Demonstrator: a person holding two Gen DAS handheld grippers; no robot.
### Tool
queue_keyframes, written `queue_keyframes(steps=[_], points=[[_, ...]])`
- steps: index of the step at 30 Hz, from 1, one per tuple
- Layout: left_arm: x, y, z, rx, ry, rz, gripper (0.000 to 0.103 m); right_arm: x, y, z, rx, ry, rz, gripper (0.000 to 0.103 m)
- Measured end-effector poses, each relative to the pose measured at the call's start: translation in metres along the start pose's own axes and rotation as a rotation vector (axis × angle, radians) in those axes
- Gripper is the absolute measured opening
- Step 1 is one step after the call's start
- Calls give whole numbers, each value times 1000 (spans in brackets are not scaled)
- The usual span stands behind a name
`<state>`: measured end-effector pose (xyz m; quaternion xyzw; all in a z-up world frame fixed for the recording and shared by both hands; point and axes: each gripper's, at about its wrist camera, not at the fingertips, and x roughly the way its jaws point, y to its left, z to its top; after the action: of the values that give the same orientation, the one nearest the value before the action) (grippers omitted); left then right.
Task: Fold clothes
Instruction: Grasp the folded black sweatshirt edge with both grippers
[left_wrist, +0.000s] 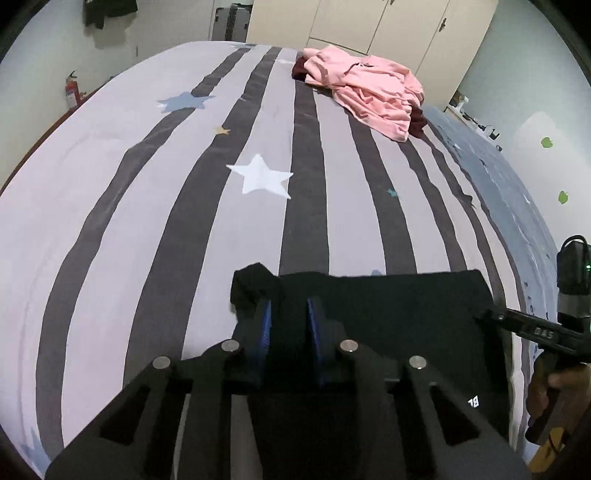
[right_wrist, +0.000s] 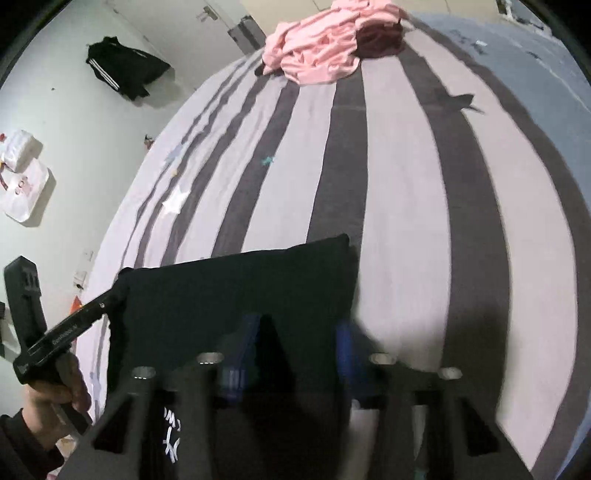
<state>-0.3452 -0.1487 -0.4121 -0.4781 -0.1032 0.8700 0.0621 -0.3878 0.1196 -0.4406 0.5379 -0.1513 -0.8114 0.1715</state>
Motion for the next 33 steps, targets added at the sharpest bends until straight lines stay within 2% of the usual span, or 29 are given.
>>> queue_keyframes(steps=[2, 5, 10, 13, 16, 18, 20, 22, 24, 26, 28, 31, 33], points=[[-4, 3, 3, -16, -13, -25, 11, 6, -2, 4, 7, -1, 2, 10], [-10, 8, 13, -59, -47, -64, 10, 2, 1, 10, -8, -29, 2, 7], [16, 33, 14, -139, -13, -75, 10, 2, 7, 24, -48, -61, -7, 7], [33, 49, 10, -209, 15, -111, 14, 18, 4, 28, -40, -42, -21, 7], [26, 55, 14, -249, -4, -131, 19, 27, 3, 31, -54, -22, -19, 7], [8, 56, 16, -250, -37, -113, 19, 20, 1, 33, -40, -29, 3, 10], [-17, 52, 15, -214, -81, -113, 19, 3, -1, 33, -47, -56, 4, 12], [-39, 37, 9, -120, -109, -105, 19, -17, 0, 27, -79, -90, -27, 15], [-60, 20, -1, -40, -116, -116, 19, -37, 11, 10, -133, -114, -18, 15], [-74, 2, -19, 3, -89, -157, 19, -57, 22, -8, -188, -138, -8, 15], [-79, -11, -36, 48, -58, -162, 19, -68, 37, -33, -238, -124, 26, 15], [-65, -21, -61, 72, 6, -132, 19, -67, 64, -75, -310, -79, 74, 15], [-49, -18, -75, 76, 43, -63, 19, -49, 73, -96, -345, -31, 59, 15]])
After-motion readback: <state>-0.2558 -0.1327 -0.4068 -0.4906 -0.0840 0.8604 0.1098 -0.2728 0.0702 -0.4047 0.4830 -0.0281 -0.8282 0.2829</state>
